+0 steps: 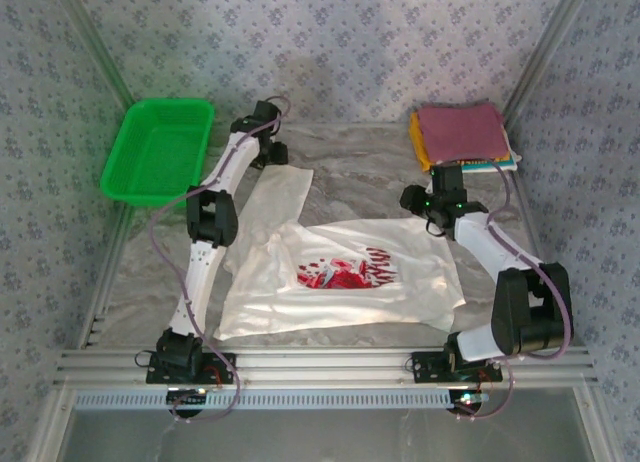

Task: Fold and stack the t-shirts

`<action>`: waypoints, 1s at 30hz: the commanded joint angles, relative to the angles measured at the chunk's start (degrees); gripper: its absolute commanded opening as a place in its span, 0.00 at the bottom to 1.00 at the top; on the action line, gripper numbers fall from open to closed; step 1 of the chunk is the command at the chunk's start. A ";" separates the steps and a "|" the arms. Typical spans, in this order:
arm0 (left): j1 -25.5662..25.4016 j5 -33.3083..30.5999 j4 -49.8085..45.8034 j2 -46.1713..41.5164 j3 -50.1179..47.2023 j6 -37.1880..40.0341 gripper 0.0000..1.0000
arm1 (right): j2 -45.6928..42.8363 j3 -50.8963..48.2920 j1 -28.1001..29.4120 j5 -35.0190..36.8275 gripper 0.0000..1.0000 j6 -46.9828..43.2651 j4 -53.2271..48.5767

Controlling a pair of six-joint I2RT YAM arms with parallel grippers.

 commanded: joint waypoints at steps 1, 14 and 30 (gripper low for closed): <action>0.14 2.62 -2.27 1.66 1.33 0.89 0.60 | -1.23 -0.07 -0.21 -0.70 0.48 -0.77 0.71; 0.54 1.94 2.12 1.76 0.21 2.59 0.26 | 1.16 1.21 -1.46 -1.22 0.49 -0.93 -0.39; -0.39 1.88 8.65 -12.79 -3.75 6.48 0.00 | 18.84 17.86 -9.62 -4.69 0.50 -4.96 -19.00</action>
